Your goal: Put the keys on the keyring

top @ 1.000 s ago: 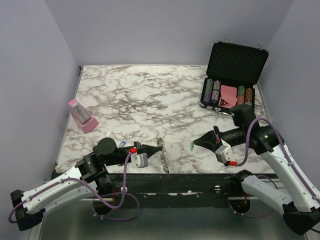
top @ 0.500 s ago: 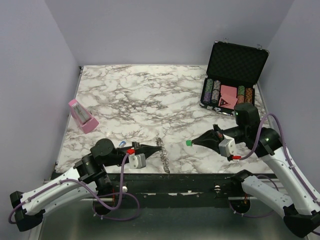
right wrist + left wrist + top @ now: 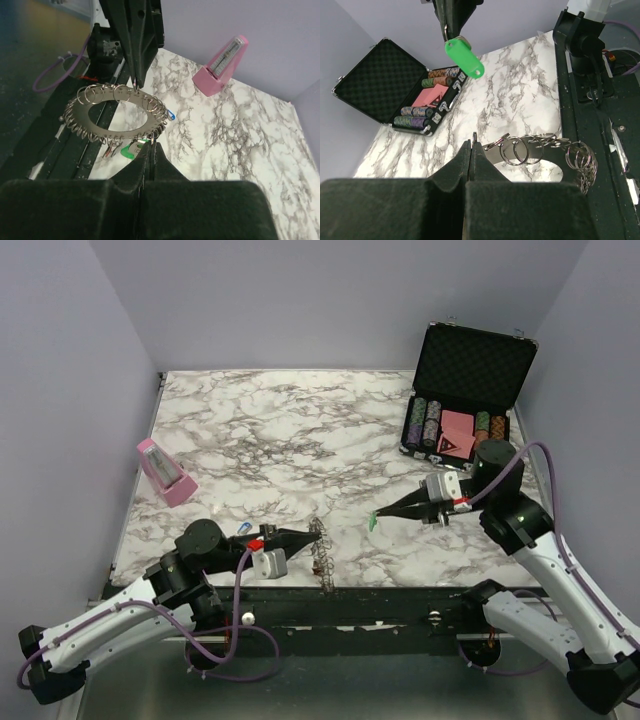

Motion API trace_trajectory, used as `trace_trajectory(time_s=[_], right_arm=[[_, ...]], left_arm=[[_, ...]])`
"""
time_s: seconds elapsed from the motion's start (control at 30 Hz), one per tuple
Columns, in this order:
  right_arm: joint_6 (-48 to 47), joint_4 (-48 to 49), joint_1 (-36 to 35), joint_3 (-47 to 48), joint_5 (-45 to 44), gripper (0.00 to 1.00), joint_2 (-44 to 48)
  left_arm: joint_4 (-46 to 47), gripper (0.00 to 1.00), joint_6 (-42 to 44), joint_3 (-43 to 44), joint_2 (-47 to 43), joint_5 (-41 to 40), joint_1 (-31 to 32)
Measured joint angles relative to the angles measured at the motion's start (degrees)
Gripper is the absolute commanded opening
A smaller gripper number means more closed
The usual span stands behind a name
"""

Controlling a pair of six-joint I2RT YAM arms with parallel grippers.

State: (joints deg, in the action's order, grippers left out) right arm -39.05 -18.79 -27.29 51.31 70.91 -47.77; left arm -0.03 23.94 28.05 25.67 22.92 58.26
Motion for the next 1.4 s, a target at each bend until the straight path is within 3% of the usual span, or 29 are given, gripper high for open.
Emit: trace_trajectory(time_s=[0.37,0.7,1.0,1.4], right_arm=[[24.90,13.88,0.00,-1.42,-4.28,0.01,-1.07],[35.23,18.23,0.00,-1.64,-7.52,0.01,-2.58],[25.81,-5.70,-0.02,8.39,-20.31,0.00,-13.81],[5.01,-36.35,3.08,9.62,-39.74,0.01,-27.54]], left_arm=[[0.00,0.00,-0.17,0.00,-1.18,-0.26,0.26],[0.07,0.00,-0.46,0.00,-1.70,-0.46,0.37],[0.07,0.00,-0.63,0.00,-2.67,-1.62,0.37],[-2.27,0.00,-3.54,-0.92,-7.69,-4.46,0.39]])
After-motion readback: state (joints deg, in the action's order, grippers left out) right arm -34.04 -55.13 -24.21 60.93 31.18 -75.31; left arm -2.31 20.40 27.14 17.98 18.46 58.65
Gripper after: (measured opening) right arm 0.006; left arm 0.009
